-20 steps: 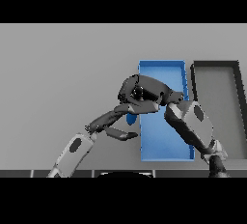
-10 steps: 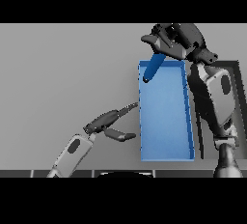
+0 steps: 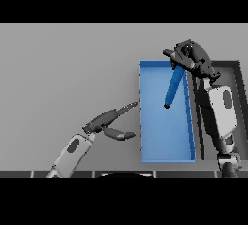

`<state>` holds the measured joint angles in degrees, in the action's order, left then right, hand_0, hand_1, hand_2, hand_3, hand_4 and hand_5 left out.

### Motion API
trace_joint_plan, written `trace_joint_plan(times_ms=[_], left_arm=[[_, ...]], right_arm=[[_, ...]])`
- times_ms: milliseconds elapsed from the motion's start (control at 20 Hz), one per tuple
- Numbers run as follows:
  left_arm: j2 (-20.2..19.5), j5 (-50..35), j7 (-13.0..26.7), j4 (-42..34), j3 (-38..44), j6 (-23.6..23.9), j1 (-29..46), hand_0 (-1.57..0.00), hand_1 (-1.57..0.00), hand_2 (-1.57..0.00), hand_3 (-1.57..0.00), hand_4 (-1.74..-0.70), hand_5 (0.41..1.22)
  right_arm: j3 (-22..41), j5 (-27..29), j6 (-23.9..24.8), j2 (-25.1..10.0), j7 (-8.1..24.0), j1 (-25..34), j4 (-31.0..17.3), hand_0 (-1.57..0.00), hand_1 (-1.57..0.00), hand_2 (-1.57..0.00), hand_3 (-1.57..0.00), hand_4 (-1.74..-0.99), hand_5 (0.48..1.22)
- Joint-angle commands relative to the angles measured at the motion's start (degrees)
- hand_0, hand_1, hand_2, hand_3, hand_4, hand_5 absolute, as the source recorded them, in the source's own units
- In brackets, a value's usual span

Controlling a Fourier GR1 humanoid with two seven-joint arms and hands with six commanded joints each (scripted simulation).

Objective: Pick up the blue pipe and place it into the blue bin.

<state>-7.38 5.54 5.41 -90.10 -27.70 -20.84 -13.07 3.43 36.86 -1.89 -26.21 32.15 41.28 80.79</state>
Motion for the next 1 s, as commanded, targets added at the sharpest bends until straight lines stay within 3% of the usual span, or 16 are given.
trace_joint_plan(times_ms=[0,50,150,350,400,450,550,650,700,800,950], left_arm=[[-0.03,0.22,-1.01,0.13,-0.02,0.22,0.29,0.00,0.00,0.00,0.00,-0.89,0.470],[0.15,0.21,-1.15,-0.10,-0.05,0.38,0.28,0.00,0.00,0.00,0.00,-0.89,0.466],[0.34,0.24,-0.81,0.03,-0.13,0.35,-0.17,0.00,0.00,0.00,0.00,-0.88,0.463],[-0.03,-0.07,-1.14,-0.13,-0.09,0.05,0.54,0.00,0.00,0.00,0.00,-0.88,0.460],[0.14,0.23,-0.87,0.06,-0.19,0.23,0.22,0.00,0.00,0.00,0.00,-0.89,0.457],[0.18,0.44,-0.78,-0.09,-0.25,0.53,0.43,0.00,0.00,0.00,0.00,-0.89,0.455],[0.34,0.61,-0.49,-0.15,-0.61,0.55,0.73,0.00,0.00,0.00,0.00,-0.89,0.454],[0.52,0.65,-0.26,-0.59,-0.70,0.72,0.52,0.00,0.00,0.00,0.00,-0.89,0.454],[0.21,0.15,0.27,-0.71,-0.28,0.58,0.56,0.00,0.00,0.00,0.00,-0.89,0.453],[0.42,0.26,0.57,-0.12,-0.24,0.69,0.32,0.00,0.00,0.00,0.00,-0.89,0.452],[0.45,0.04,0.06,-0.27,-0.19,0.59,0.35,0.00,0.00,0.00,0.00,-0.90,0.451]], right_arm=[[0.33,-0.43,1.18,0.64,1.26,-2.11,0.50,-1.57,-1.57,-1.57,-1.57,-1.741,1.120],[0.32,-0.72,1.44,0.57,2.80,-4.09,0.27,-1.57,-1.57,-1.57,-1.57,-1.741,1.120],[3.44,0.19,2.15,-1.09,2.80,-7.35,-0.36,-1.57,-1.57,-1.57,-1.57,-1.741,1.122],[7.51,-0.84,1.28,-1.62,2.72,-10.97,-1.85,-1.57,-1.57,-1.57,-1.57,-1.591,1.114],[9.39,0.01,2.56,-2.79,1.96,-11.45,-2.73,-1.57,-1.57,-1.57,-1.33,-1.599,1.110],[10.63,0.99,5.55,-3.09,0.14,-12.10,-2.49,-1.56,-1.46,-1.39,-1.12,-1.547,1.133],[12.92,4.24,8.47,-4.54,0.32,-11.16,-4.43,-1.04,-0.93,-0.89,-0.72,-1.455,1.164],[16.64,6.12,9.81,-5.31,2.02,-10.50,-6.74,-0.67,-0.60,-0.57,-0.46,-1.338,1.157],[19.81,7.48,8.75,-7.25,2.04,-9.87,-7.53,-0.53,-0.48,-0.46,-0.37,-1.285,1.141],[27.41,10.11,8.15,-10.99,2.75,-8.21,-9.39,-0.34,-0.31,-0.29,-0.23,-1.208,1.028],[34.35,9.62,7.01,-13.59,2.80,-5.06,-11.07,-0.17,-0.16,-0.15,-0.12,-1.149,0.887]])
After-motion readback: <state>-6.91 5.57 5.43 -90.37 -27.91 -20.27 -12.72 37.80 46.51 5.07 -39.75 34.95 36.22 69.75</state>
